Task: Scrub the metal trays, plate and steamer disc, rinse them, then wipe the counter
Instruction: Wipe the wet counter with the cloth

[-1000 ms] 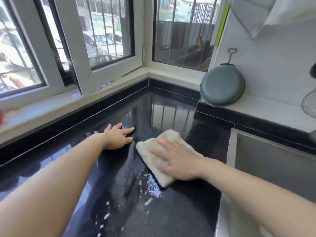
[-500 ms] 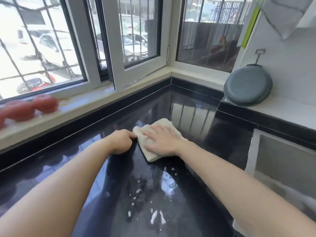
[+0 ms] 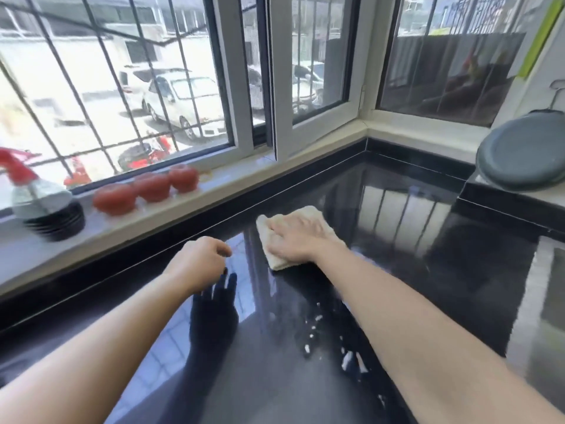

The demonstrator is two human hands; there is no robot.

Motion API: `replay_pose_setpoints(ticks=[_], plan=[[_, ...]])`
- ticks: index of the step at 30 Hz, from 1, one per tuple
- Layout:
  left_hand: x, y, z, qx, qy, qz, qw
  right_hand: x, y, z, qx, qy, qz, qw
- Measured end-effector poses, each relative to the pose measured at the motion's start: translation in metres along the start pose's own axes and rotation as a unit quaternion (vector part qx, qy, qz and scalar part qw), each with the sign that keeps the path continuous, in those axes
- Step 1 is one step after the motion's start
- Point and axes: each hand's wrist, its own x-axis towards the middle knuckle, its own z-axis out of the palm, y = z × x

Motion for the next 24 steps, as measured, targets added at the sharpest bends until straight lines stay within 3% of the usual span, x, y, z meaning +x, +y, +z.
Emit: replay_pose_setpoints(ticks=[3, 6, 7, 9, 11, 14, 16, 19, 22, 24], plan=[[-0.007, -0.014, 0.003, -0.003, 0.014, -0.021, 1.000, -0.042, -0.022, 0.013, -0.032, -0.025, -0.123, 0.992], [-0.018, -0.007, 0.005, -0.079, 0.075, 0.017, 0.994, -0.071, 0.030, 0.010, -0.087, 0.040, -0.202, 0.975], [-0.022, -0.002, 0.003, -0.111, 0.093, 0.019, 0.989, -0.071, 0.056, 0.006, -0.132, 0.065, -0.158, 0.976], [-0.029, 0.006, -0.002, -0.155, 0.128, 0.022, 0.979, -0.071, 0.097, -0.003, -0.126, 0.077, 0.025, 0.989], [-0.038, 0.013, -0.004, -0.142, 0.148, 0.053, 0.977, -0.078, 0.091, -0.004, -0.099, 0.093, 0.102, 0.985], [-0.047, 0.025, 0.005, -0.094, 0.126, 0.064, 0.985, -0.118, 0.021, 0.007, -0.085, 0.093, -0.014, 0.992], [-0.051, 0.034, 0.017, -0.082, 0.101, 0.065, 0.989, -0.166, -0.019, 0.024, -0.034, 0.034, -0.097, 0.994], [-0.057, 0.044, 0.029, -0.093, 0.099, 0.066, 0.989, -0.214, -0.010, 0.033, -0.026, 0.004, -0.118, 0.993], [-0.067, 0.045, 0.031, -0.092, 0.104, 0.082, 0.987, -0.211, 0.067, 0.005, -0.086, 0.077, -0.005, 0.993], [-0.076, 0.040, 0.031, -0.084, 0.097, 0.096, 0.987, -0.203, 0.129, -0.018, -0.080, 0.107, 0.166, 0.977]])
